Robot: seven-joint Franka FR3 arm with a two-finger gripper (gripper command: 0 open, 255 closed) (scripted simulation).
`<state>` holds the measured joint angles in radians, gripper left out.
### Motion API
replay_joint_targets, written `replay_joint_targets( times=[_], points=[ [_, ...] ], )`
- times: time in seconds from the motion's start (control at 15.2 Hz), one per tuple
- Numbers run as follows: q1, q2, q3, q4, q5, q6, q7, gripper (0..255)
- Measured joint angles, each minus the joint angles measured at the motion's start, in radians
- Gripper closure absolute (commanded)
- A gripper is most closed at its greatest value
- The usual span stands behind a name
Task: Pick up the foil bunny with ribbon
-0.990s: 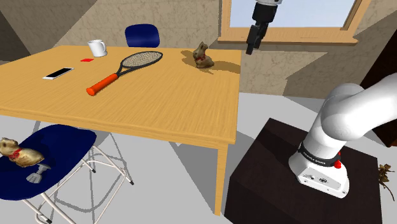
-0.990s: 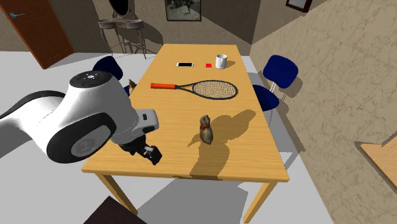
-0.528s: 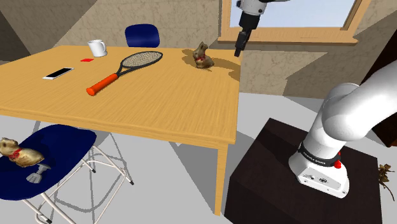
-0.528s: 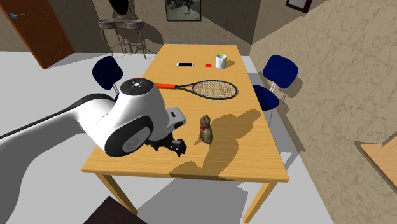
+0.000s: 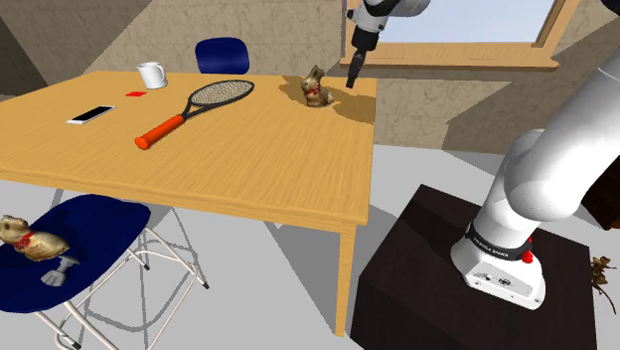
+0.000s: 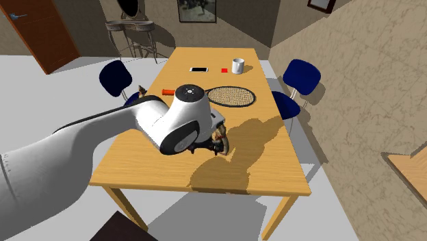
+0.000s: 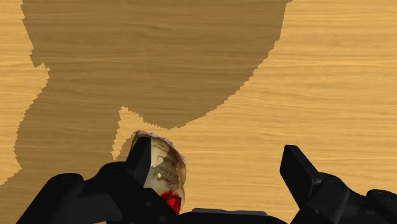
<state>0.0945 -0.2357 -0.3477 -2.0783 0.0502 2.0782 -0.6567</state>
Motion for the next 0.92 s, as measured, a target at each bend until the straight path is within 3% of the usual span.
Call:
replay_joint_targets(
  times=[0.59,0.92],
  points=[
    [0.007,0.354,-0.053,0.295,0.219,0.063,-0.318,0],
    [-0.003,0.404,-0.048,0.296,0.259,0.106,-0.371,0]
  ],
)
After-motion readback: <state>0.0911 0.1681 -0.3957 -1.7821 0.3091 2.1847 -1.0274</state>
